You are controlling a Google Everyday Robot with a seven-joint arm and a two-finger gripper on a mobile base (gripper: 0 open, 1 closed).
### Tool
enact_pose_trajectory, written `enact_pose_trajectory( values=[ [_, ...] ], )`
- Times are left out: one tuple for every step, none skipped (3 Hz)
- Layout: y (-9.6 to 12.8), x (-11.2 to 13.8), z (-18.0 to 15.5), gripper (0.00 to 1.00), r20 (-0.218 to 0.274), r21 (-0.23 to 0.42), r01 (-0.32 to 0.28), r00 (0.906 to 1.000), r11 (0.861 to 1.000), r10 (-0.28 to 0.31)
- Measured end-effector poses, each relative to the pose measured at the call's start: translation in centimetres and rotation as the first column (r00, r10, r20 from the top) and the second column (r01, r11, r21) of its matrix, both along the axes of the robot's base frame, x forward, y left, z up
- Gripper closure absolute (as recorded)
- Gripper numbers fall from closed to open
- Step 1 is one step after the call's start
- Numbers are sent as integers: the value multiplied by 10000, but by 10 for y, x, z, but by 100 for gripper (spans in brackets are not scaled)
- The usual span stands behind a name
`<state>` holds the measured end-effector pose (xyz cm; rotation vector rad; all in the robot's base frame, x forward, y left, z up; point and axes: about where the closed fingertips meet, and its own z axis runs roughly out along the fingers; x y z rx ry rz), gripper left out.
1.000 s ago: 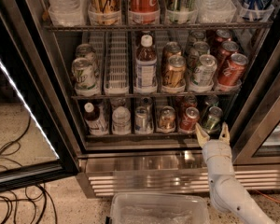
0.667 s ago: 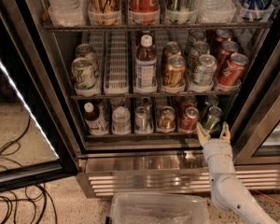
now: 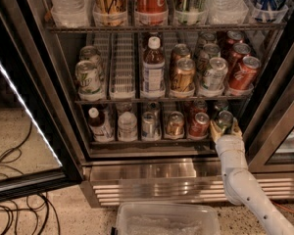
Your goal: Pick green can from bottom shelf of fridge
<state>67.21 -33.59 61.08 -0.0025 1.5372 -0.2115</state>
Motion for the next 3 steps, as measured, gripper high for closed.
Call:
enact_pose_trajectory(
  values=[
    [0,0,0,39,0,-2,0,10000,10000,0],
    [3,-1,1,58,-62,-20,-56,10000,10000,55],
    [3,-1,1,81,-60,-17,-57,10000,10000,56]
  ],
)
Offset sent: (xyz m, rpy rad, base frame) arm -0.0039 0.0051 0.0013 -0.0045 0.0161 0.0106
